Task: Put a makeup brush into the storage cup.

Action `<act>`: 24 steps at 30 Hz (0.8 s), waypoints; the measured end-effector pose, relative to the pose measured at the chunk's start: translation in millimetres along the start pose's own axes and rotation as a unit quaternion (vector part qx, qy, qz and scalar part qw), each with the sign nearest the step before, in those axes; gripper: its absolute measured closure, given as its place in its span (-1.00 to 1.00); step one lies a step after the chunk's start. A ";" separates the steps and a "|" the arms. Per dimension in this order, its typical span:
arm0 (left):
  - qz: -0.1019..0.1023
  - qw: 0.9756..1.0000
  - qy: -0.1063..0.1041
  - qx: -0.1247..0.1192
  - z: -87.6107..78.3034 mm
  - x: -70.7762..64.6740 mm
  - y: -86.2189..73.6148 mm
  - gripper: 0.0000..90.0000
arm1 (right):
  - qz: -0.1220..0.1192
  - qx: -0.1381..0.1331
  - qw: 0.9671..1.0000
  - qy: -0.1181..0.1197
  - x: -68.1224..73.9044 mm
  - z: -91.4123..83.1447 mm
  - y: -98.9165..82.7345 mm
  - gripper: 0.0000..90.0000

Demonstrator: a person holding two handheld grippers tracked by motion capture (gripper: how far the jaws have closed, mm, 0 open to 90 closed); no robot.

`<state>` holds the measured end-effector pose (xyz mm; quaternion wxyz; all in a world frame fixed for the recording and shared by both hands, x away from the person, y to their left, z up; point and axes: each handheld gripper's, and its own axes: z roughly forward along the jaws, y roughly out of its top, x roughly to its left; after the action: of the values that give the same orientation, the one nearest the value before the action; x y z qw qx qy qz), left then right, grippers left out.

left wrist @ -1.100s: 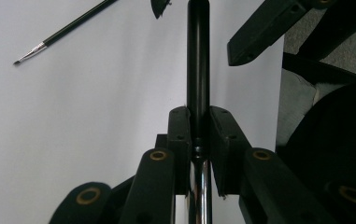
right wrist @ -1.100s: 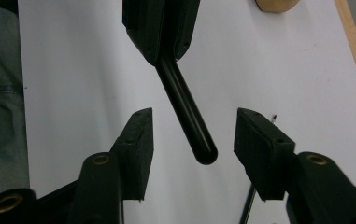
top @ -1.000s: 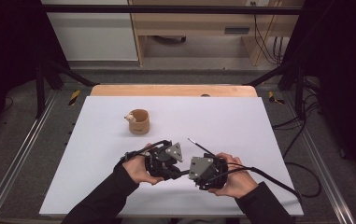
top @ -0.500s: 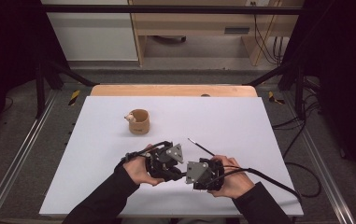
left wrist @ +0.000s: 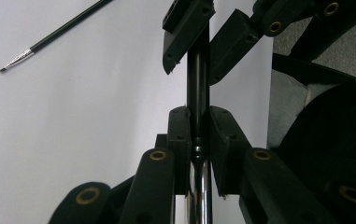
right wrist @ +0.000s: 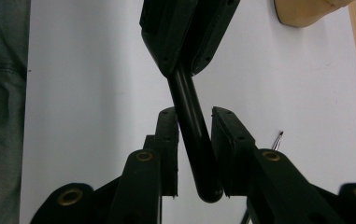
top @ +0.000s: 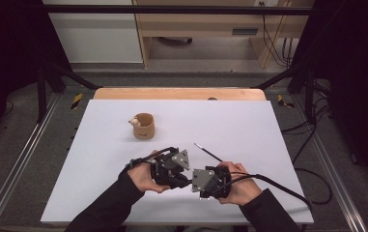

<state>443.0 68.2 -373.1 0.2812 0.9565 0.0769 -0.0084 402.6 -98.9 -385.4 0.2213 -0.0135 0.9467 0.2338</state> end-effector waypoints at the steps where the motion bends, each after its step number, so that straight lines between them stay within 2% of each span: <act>1: -0.002 1.000 -0.001 -0.002 0.1 0.0 -0.2 0.75 | -0.006 0.001 1.000 0.002 -0.5 -0.2 -0.2 0.62; 5: 0.001 1.000 0.000 -0.002 -1.9 1.7 -1.0 0.73 | -0.001 -0.001 1.000 0.002 0.7 -0.6 -0.4 0.65; 13: 0.002 1.000 0.004 -0.006 -4.9 3.3 -2.9 0.66 | -0.010 -0.007 1.000 0.009 0.5 -1.3 -0.3 0.73; 14: 0.007 1.000 0.007 -0.004 -5.3 4.1 -3.0 0.65 | -0.007 -0.008 1.000 0.010 0.5 -1.3 -0.3 0.74; 19: 0.007 1.000 0.010 -0.007 -5.2 4.5 -3.6 0.60 | 0.003 -0.007 1.000 0.016 0.8 -1.1 -0.6 0.76; 21: 0.007 1.000 0.014 -0.012 -4.9 4.9 -4.6 0.52 | 0.003 -0.007 1.000 0.017 -0.5 -0.7 -1.3 0.76; 23: 0.009 0.999 0.025 -0.017 -6.5 5.9 -6.1 0.32 | 0.013 -0.003 1.000 0.014 -1.8 0.4 -2.9 0.76; 24: 0.009 0.999 0.031 -0.022 -7.4 6.6 -7.2 0.32 | 0.013 -0.003 1.000 0.014 -1.8 0.4 -2.9 0.76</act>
<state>448.2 79.1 -371.2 0.2995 0.9506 0.0769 0.0259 404.8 -101.4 -386.2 0.2048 -0.0054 0.9490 0.2396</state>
